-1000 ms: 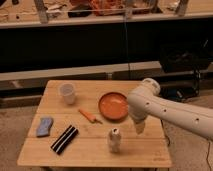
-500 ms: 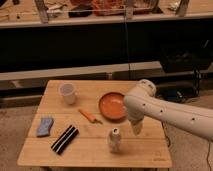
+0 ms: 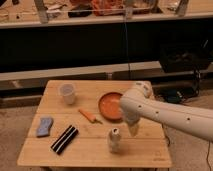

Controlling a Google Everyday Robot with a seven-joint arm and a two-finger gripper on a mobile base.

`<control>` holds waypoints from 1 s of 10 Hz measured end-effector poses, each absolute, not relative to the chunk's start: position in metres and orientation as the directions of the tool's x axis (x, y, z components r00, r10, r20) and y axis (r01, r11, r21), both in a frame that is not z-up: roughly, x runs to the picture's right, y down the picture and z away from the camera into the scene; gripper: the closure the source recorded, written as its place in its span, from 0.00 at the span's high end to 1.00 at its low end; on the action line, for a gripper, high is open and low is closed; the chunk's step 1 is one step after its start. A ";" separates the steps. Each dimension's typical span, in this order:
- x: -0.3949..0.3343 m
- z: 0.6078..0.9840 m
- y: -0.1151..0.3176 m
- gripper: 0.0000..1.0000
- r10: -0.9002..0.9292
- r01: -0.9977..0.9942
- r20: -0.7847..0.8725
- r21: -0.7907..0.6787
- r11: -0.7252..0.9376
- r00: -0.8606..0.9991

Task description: Knock the bottle over

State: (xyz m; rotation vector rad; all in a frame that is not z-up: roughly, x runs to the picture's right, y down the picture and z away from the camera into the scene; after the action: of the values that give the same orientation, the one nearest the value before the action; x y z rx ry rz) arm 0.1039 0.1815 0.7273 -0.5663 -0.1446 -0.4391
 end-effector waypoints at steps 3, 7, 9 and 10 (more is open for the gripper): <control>0.089 0.728 0.185 0.41 -0.393 0.483 0.282 -0.469 0.739 0.875; 0.069 0.723 0.196 0.07 -0.433 0.539 0.322 -0.447 0.714 0.842; 0.058 0.715 0.206 0.01 -0.450 0.566 0.346 -0.439 0.698 0.823; 0.056 0.713 0.208 0.01 -0.461 0.581 0.357 -0.433 0.689 0.813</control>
State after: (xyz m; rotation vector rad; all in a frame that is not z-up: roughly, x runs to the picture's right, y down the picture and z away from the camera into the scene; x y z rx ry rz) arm 0.0556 0.2082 0.7130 -0.5601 -0.2280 -0.5880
